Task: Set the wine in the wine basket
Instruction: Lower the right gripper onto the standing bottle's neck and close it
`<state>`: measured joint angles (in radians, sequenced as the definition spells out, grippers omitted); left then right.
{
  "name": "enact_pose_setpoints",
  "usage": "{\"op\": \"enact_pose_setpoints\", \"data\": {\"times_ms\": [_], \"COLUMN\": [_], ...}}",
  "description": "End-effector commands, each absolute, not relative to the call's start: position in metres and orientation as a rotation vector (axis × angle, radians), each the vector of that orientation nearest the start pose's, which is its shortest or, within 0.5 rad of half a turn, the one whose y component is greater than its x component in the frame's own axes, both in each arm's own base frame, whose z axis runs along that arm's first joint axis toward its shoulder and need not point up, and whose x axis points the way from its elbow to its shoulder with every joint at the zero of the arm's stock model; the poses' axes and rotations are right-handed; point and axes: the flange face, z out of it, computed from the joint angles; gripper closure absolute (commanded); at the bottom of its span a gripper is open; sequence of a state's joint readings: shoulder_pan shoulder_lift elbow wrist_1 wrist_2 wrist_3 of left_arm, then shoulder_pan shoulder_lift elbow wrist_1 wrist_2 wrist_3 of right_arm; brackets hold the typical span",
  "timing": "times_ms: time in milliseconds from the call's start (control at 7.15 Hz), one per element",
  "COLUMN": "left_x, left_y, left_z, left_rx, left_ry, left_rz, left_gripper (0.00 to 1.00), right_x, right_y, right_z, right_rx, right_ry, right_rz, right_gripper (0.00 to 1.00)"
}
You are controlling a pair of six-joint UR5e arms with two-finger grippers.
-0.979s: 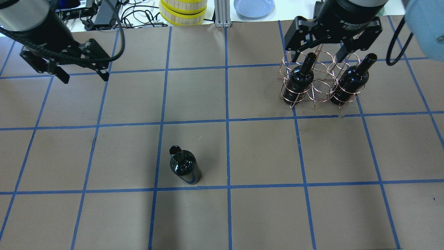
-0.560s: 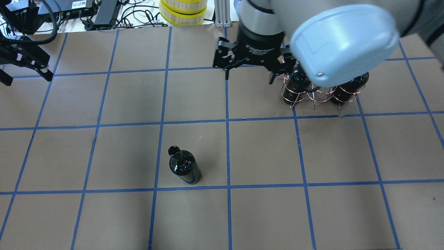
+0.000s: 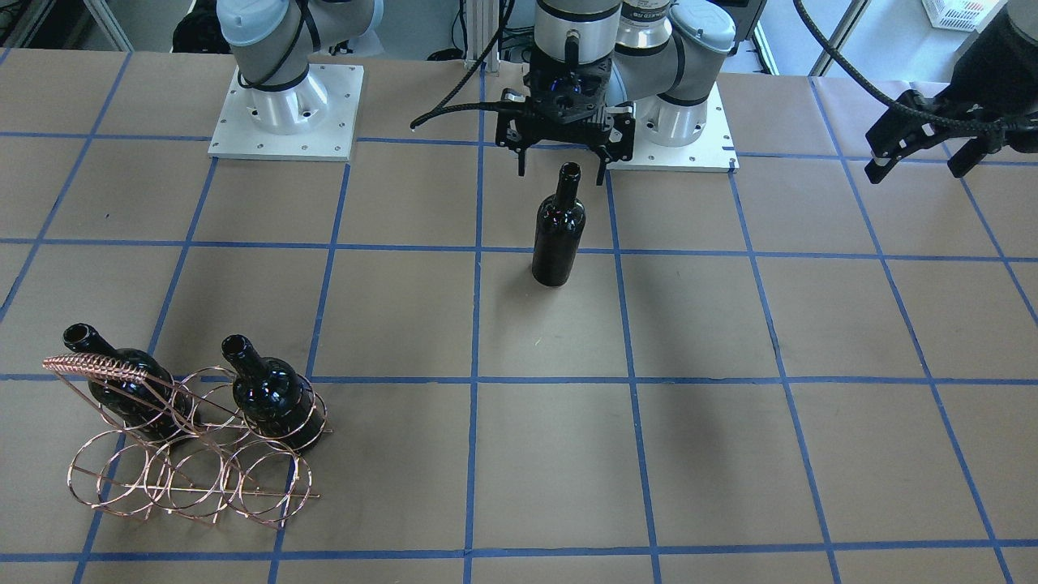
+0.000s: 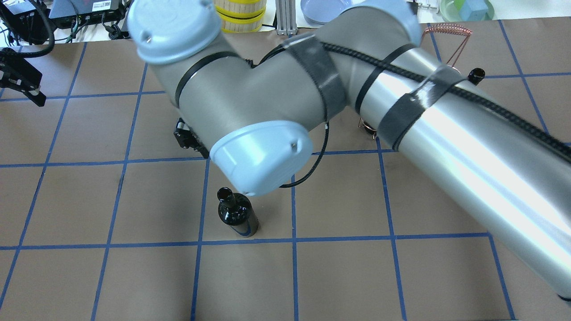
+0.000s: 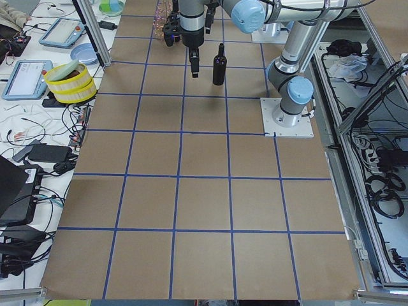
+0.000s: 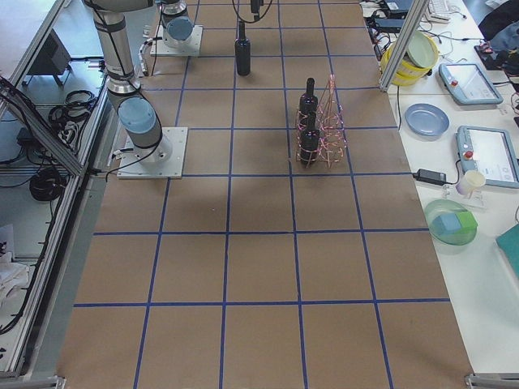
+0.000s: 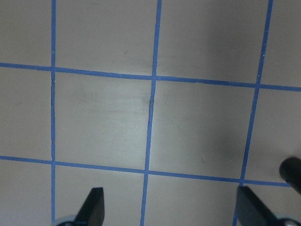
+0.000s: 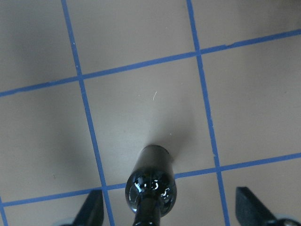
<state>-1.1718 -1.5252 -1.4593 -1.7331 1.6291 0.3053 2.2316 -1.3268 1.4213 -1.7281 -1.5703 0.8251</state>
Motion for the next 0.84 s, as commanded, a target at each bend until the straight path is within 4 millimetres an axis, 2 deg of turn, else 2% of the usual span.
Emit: {"op": "enact_pose_setpoints", "data": {"times_ms": [0, 140, 560, 699], "left_x": [0.056, 0.055, 0.053, 0.053], "left_y": [-0.476, -0.476, -0.473, -0.473], "left_z": [0.55, 0.548, 0.551, 0.55], "left_rx": [-0.123, -0.118, -0.115, -0.115], "left_ry": [3.089, 3.089, 3.087, 3.089], "left_rz": [0.051, 0.058, 0.051, 0.053], "left_gripper": [0.0, 0.0, 0.0, 0.0], "right_x": [0.49, 0.489, 0.486, 0.487], "right_y": [-0.367, -0.366, -0.362, -0.363], "right_z": [0.402, 0.39, 0.374, 0.379], "right_rx": [0.199, 0.195, 0.149, 0.148], "right_ry": [3.119, 3.131, 3.129, 3.106], "right_rz": [-0.006, 0.01, 0.01, -0.028], "right_gripper": [0.0, 0.0, 0.01, 0.1]}}
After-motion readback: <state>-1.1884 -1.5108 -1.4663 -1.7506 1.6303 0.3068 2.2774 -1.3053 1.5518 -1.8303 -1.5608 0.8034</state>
